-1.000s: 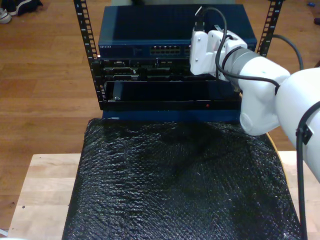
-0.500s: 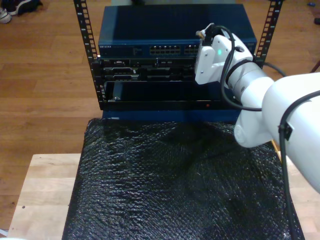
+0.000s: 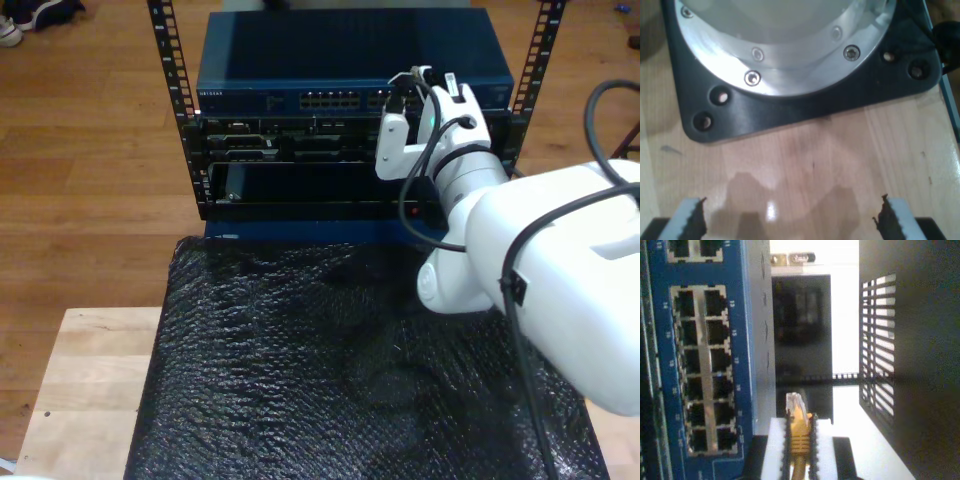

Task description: Grab the cable and plug it in

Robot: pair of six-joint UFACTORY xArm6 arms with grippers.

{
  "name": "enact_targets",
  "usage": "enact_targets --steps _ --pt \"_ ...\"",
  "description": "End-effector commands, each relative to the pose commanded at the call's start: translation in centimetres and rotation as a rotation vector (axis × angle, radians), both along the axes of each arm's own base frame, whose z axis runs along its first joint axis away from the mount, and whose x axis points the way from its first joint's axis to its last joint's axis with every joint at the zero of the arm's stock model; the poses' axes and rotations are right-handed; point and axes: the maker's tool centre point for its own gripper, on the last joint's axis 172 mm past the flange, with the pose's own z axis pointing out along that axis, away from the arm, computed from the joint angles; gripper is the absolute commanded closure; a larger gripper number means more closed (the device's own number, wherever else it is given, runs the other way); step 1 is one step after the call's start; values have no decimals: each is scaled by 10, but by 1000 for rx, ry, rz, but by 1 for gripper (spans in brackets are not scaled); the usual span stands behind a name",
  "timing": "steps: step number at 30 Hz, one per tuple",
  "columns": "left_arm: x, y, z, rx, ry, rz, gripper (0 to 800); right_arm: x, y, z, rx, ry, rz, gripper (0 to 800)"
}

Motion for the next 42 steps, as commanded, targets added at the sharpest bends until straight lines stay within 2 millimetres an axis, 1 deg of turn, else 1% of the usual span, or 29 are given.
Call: enact_targets --steps 2,6,11,16,21,22,26,29,33,37,39,41,42 --pt "0 0 0 0 0 0 0 -2 1 -2 8 5 -16 800" --pt "0 0 0 0 0 0 0 -6 -4 -2 6 0 -50 800" --pt "0 0 0 0 0 0 0 -15 -8 -4 18 -7 -96 800" --pt "0 0 0 0 0 0 0 -23 -20 -10 6 -1 -138 800" --pt "0 0 0 0 0 0 0 -28 -26 -16 13 9 -166 800" --pt "0 0 0 0 0 0 0 -29 -24 -16 14 8 -165 800" --pt "0 0 0 0 0 0 0 -30 -30 -18 25 14 -189 800" --pt "0 0 0 0 0 0 0 -32 -25 -18 33 15 -191 800" --pt "0 0 0 0 0 0 0 -33 -33 -19 49 19 -220 800" --pt "0 0 0 0 0 0 0 -33 -31 -20 57 20 -226 800" --pt "0 0 0 0 0 0 0 -32 -30 -16 64 14 -228 800" --pt "0 0 0 0 0 0 0 -31 -32 -23 66 21 -236 800" --pt "0 0 0 0 0 0 0 -30 -31 -22 68 19 -237 800"
